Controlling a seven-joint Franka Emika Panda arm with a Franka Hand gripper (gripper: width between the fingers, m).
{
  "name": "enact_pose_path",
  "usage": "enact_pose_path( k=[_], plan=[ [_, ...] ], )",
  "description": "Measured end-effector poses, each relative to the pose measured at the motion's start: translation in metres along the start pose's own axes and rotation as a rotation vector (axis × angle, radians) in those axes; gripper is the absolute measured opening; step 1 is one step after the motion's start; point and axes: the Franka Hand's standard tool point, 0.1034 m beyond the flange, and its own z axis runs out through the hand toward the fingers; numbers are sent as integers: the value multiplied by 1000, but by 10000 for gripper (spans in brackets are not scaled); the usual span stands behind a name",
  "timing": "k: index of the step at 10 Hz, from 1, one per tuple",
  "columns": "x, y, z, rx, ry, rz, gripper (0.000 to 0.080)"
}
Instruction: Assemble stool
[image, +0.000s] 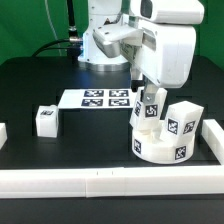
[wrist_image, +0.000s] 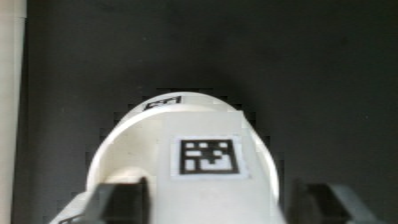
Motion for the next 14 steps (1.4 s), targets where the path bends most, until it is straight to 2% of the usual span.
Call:
enact_pose_path(
  k=[1,5,7,9,10,11,14],
  plan=[
    [0,0,0,0,0,38,333],
    [0,0,0,1,0,315,333],
    [-3,-6,1,44,1,624,333],
    [-5,-9,2,60,4,833,334],
    [-3,-10,2,91,-10,943,334],
    [-3,-8,2,110,-7,1046,334],
    [-2,-8,2,116,-3,1230,334]
  ],
)
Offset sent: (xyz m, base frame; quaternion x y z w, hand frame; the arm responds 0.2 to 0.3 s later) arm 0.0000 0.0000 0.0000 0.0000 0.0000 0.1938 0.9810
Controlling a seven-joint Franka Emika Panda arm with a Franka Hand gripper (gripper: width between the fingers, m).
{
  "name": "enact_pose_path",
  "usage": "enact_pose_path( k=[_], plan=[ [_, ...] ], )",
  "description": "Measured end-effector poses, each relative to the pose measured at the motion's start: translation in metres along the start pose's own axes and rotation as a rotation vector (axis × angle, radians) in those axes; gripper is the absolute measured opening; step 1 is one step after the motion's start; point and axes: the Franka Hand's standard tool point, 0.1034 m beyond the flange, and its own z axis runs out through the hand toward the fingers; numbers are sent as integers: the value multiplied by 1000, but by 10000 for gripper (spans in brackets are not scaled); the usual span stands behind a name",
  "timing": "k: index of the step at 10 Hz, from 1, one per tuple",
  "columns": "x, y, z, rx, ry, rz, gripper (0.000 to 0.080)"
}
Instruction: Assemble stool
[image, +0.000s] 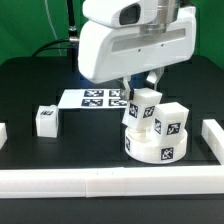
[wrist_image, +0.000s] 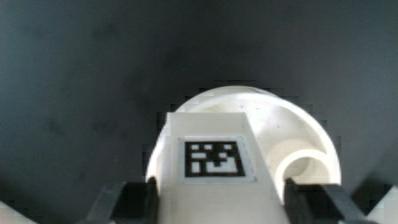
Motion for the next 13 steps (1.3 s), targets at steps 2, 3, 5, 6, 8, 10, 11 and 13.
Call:
enact_pose_path(
  k=[2,3,5,6,8,10,11,13],
  plan=[
    [0,-1,0,1,1,125,334],
    [0,-2,0,3,0,213,334],
    [1,-5,1,22,5,470,334],
    [2,-7,0,36,8,598,334],
    [4,-9,1,63,10,788,334],
    [7,-10,0,72,25,932,334],
    [7,-11,0,75,23,988,334],
    [8,-12,0,85,20,1086,334]
  ],
)
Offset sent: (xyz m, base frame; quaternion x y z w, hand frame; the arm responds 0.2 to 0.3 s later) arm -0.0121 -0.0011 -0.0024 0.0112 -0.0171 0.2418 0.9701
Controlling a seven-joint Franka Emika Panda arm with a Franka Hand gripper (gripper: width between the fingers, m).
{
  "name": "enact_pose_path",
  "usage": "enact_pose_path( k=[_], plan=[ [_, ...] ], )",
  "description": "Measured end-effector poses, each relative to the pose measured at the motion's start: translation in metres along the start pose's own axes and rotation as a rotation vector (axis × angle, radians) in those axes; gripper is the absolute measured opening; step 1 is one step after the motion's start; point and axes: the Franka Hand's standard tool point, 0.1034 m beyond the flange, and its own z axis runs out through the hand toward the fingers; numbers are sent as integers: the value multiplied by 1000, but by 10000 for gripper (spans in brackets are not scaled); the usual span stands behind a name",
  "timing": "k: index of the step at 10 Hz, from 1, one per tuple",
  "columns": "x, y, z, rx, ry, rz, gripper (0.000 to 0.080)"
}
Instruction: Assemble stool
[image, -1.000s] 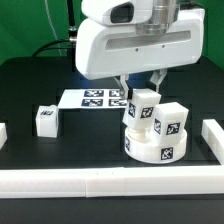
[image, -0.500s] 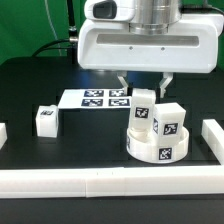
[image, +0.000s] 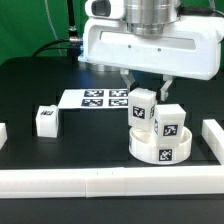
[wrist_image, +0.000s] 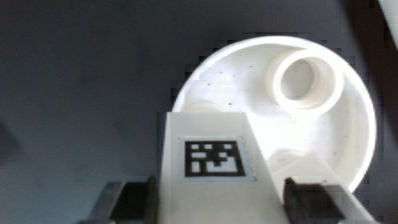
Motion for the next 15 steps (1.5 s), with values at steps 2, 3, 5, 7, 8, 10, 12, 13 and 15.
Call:
enact_pose_path(
  k=[2,3,5,7,8,10,12,13,15],
  plan=[
    [-2,-3,0,9,-5,164,334],
    [-5,-5,1,16,-9,276,334],
    [-5,-6,1,53,-21,483,334],
    [-5,-8,1,84,-25,626,334],
    [-5,-11,1,102,-34,737,334],
    [-8,-19,1,143,-29,953,334],
    [-12,-28,1,168,-24,1078,334],
    [-14,-32,1,174,-35,1154,334],
    [-17,-36,1,185,-58,1247,334]
  ],
)
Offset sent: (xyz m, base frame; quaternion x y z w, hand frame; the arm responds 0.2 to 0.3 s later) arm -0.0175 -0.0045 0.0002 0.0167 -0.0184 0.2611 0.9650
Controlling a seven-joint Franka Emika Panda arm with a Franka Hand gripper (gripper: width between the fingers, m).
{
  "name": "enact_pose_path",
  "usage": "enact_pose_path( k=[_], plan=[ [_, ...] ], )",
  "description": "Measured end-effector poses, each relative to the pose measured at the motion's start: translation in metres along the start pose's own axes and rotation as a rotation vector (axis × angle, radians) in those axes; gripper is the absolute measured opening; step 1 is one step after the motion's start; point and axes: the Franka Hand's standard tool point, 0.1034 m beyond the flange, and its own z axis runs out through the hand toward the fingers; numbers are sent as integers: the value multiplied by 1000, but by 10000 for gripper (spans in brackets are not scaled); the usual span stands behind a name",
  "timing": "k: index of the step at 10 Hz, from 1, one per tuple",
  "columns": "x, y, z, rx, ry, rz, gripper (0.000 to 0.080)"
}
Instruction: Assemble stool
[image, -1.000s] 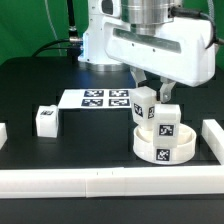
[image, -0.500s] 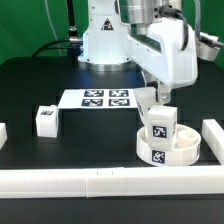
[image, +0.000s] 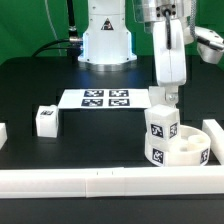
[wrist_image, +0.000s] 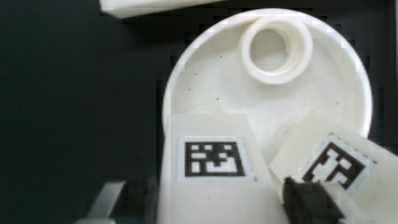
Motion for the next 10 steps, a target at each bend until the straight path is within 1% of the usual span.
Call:
enact_pose_path(
  k=[1,2,3,4,5,7,8,10],
  plan=[
    [-1,0,0,0,-6,17,334],
    [-2,1,0,-1,-6,2,410],
    [-3,2,0,-9,-8,-6,410],
    [-9,1,-5,-28,-17,-26,589],
    [-13,0,-12,-33,-27,-44,631],
    [-17,-1,-26,-17,-43,-64,646],
    [-16,0,-22,-21,-39,-88,649],
    [-16,0,-20,-23,-33,-273,649]
  ],
)
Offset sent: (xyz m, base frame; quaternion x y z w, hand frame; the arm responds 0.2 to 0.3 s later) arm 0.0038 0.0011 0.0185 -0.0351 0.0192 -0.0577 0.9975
